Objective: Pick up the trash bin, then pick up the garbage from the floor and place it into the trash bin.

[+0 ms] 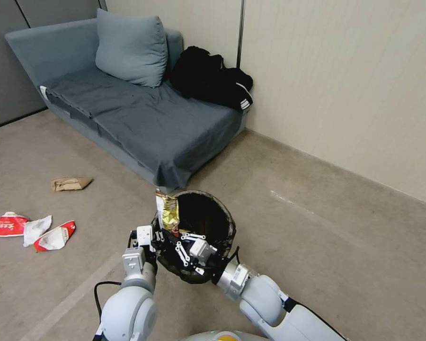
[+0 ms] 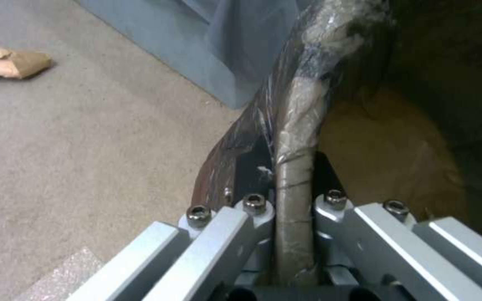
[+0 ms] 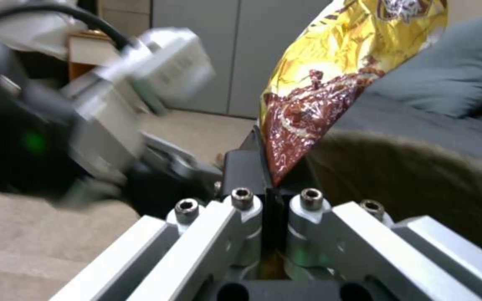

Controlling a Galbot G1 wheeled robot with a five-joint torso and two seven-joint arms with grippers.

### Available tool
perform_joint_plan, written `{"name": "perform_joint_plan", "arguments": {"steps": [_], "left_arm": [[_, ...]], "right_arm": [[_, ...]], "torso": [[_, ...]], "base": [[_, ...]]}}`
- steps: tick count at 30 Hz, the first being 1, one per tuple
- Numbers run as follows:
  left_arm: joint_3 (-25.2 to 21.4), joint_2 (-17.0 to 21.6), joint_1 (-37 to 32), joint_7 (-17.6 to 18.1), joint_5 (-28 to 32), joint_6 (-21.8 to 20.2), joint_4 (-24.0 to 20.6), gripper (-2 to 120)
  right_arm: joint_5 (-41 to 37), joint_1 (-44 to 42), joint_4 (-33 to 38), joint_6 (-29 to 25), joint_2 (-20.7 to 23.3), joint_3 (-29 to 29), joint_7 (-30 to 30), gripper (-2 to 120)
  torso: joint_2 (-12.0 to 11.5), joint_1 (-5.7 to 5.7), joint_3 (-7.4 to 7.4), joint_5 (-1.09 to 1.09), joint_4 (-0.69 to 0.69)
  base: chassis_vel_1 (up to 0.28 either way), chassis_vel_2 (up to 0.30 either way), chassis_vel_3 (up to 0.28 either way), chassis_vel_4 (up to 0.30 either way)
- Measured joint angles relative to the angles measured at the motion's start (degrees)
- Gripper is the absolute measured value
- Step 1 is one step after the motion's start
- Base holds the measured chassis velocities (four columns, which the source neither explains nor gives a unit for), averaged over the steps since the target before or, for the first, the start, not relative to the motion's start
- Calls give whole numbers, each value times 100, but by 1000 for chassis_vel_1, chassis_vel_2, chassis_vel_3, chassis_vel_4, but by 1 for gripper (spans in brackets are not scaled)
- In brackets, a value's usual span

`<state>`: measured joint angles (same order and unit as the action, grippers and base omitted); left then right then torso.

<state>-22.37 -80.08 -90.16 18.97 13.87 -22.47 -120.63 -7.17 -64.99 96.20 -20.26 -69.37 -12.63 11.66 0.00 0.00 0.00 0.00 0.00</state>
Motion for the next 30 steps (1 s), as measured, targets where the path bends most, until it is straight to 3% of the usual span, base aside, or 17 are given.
{"name": "perform_joint_plan", "arguments": {"steps": [16,30], "left_arm": [[-110,108,11,4,69,1,-42,0],[-106,74,49,19,100,-28,-47,0]], "right_arm": [[13,-192,-151,12,116,375,-68,0],[86,-273,-96,42,141,384,-107,49]], "torso": [[0,0,0,0,0],[0,0,0,0,0]], "base": [[0,0,0,0],[0,0,0,0]]}}
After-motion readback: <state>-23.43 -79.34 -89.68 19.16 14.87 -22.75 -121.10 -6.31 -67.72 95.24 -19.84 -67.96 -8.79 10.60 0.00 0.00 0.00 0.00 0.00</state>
